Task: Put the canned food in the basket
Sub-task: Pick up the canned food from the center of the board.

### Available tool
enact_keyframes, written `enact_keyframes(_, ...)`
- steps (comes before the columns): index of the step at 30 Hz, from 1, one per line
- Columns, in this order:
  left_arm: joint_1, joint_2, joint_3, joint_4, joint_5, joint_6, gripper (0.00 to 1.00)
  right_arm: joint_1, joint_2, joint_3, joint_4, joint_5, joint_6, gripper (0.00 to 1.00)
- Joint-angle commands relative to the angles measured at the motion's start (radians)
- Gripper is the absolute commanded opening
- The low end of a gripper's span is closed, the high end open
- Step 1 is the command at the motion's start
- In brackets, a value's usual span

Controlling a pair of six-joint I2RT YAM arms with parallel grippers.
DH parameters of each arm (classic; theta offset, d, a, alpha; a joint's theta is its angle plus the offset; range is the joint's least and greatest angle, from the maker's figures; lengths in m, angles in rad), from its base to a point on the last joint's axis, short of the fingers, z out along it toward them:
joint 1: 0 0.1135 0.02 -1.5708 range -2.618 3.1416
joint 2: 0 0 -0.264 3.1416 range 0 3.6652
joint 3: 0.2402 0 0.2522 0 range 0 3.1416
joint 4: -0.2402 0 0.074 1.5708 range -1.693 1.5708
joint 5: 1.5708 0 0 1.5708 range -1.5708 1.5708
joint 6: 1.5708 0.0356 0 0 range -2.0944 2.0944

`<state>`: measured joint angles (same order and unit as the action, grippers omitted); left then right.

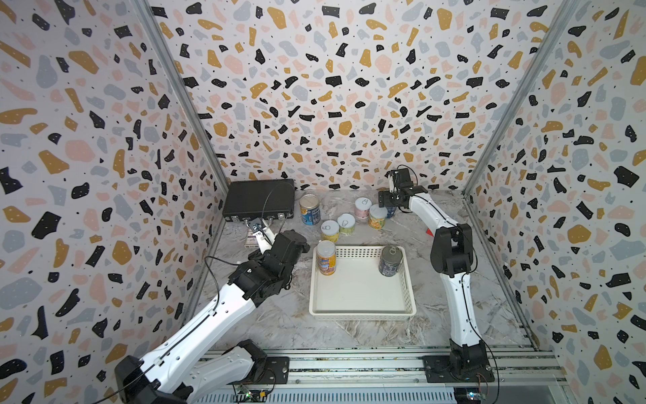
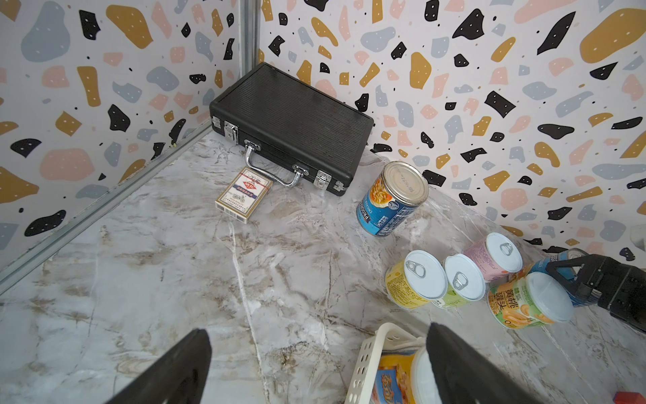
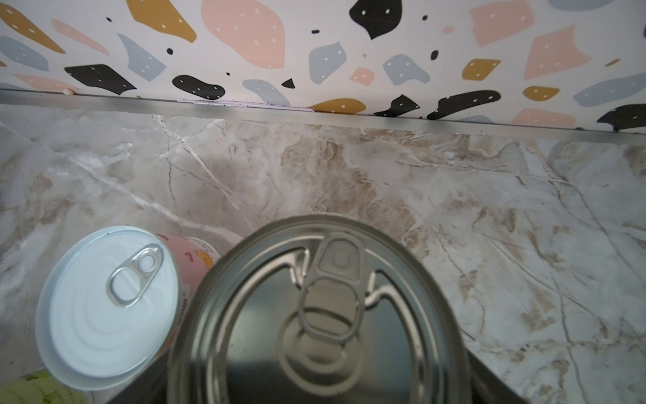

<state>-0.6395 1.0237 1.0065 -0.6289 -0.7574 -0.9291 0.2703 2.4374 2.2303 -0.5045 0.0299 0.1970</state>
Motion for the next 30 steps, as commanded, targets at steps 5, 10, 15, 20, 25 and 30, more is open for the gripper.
enact_keyframes(5,0.011,0.015,-0.003,0.04,0.032,0.022,1.0,-0.002,-0.179,0.036,-0.01,0.01,-0.032,0.52)
enact_keyframes(10,0.012,0.006,-0.005,0.038,0.035,0.02,1.0,-0.002,-0.23,0.014,-0.025,0.026,-0.045,0.46)
enact_keyframes(15,0.014,0.007,-0.005,0.039,0.045,0.022,1.0,-0.002,-0.296,-0.038,-0.019,0.005,-0.027,0.45)
enact_keyframes(20,0.023,0.007,0.001,0.04,0.076,0.031,1.0,-0.002,-0.392,-0.145,0.011,-0.003,-0.002,0.45)
enact_keyframes(25,0.029,-0.004,0.015,0.062,0.151,0.085,1.0,-0.002,-0.537,-0.303,0.041,0.001,0.036,0.42)
enact_keyframes(30,0.029,-0.043,-0.033,0.166,0.244,0.191,0.99,0.001,-0.739,-0.534,0.119,-0.044,0.09,0.42)
